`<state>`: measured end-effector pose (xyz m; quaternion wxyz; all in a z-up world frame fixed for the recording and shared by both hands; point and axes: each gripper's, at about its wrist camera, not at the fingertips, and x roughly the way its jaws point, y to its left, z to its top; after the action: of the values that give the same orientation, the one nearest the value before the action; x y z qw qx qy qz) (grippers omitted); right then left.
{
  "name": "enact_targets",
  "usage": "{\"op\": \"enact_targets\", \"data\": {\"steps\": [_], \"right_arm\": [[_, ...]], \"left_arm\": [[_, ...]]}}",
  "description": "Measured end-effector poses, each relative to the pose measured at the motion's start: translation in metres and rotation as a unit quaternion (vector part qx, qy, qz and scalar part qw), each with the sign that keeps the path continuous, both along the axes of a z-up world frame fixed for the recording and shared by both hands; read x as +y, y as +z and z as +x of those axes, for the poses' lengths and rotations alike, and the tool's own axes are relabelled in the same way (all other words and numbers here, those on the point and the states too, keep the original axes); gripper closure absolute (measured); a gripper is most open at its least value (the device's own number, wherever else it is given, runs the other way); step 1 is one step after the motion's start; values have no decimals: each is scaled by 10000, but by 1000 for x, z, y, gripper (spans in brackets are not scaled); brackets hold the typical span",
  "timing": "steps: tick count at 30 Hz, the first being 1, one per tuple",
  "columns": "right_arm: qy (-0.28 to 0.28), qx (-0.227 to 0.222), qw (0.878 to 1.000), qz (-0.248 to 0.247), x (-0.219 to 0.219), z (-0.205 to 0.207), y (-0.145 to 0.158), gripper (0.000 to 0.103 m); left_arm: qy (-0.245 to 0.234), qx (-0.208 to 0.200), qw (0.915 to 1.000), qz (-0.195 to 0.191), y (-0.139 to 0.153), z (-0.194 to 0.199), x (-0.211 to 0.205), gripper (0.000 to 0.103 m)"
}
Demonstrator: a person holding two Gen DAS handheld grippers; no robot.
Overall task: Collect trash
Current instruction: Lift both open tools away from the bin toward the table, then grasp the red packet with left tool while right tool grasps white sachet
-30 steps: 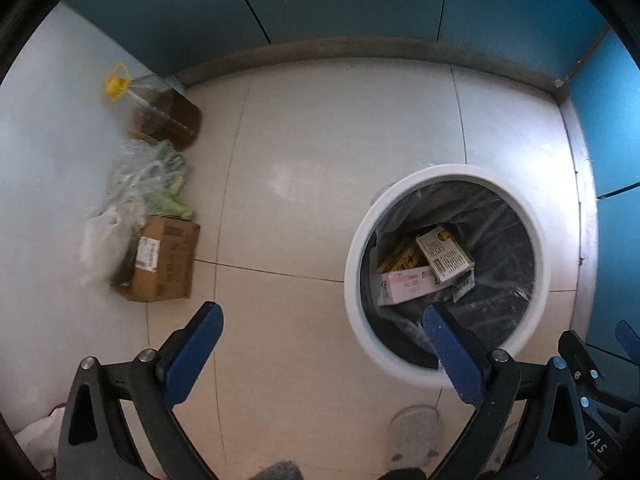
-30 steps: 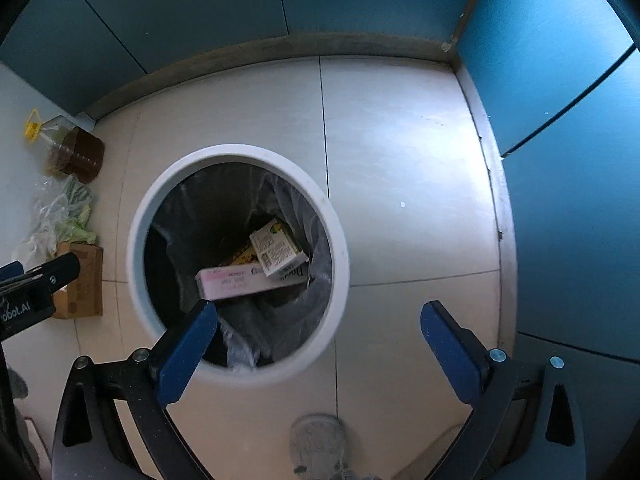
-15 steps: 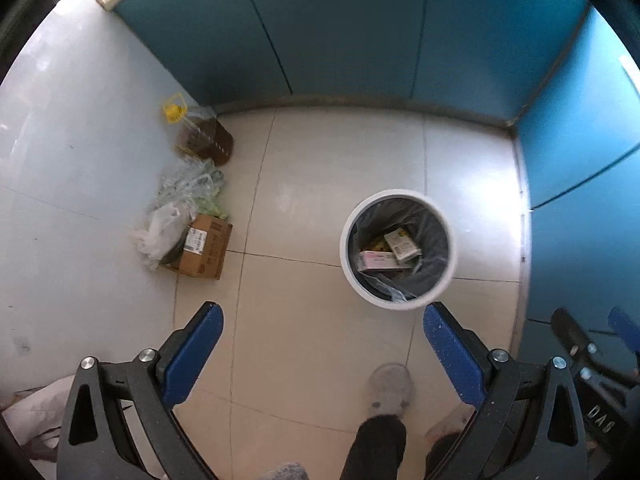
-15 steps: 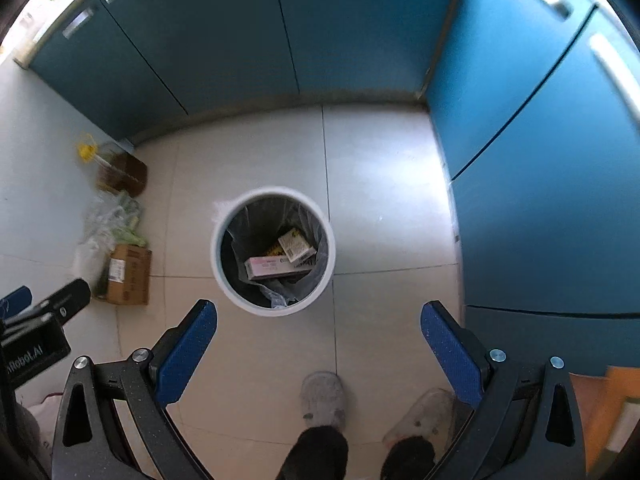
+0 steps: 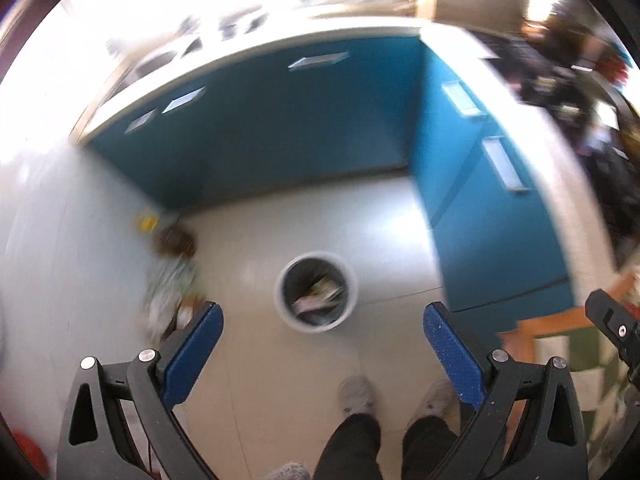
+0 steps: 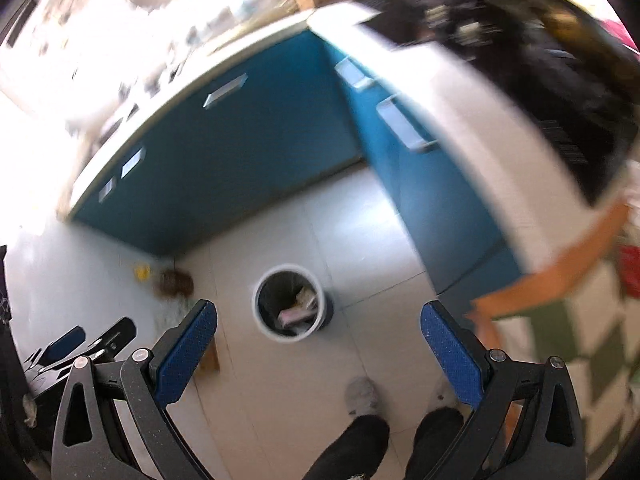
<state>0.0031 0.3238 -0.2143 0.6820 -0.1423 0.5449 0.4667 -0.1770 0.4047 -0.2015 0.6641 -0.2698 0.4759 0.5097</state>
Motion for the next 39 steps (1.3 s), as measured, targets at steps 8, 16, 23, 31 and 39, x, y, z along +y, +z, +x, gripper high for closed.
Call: {"op": "enact_targets", "data": {"steps": [8,16,23,31,39], "right_arm": [[-2130,-333,9749,-558,-170,147,6,0],[-3144,502,9286,-1908,-286,225,-90,5],[-2620,-133,9434,-2031,-281,229,-105,47],[-2437,-325,9522,-1811,-288,263,-97,81],[-2527,-291,9512,-1744,-307,300,-97,89]], "left_arm": [[-1894,155,9818,-32,25,200,-75,1],[-2953,526,9499,-884,-50,337,-162,1],[-3045,548,9404,-1413,-90,396,-176,1],[-3077,485,9359,-1645,-111,413,-177,1],[-3262,463,9330,-1448,-114,430,-192,11]]}}
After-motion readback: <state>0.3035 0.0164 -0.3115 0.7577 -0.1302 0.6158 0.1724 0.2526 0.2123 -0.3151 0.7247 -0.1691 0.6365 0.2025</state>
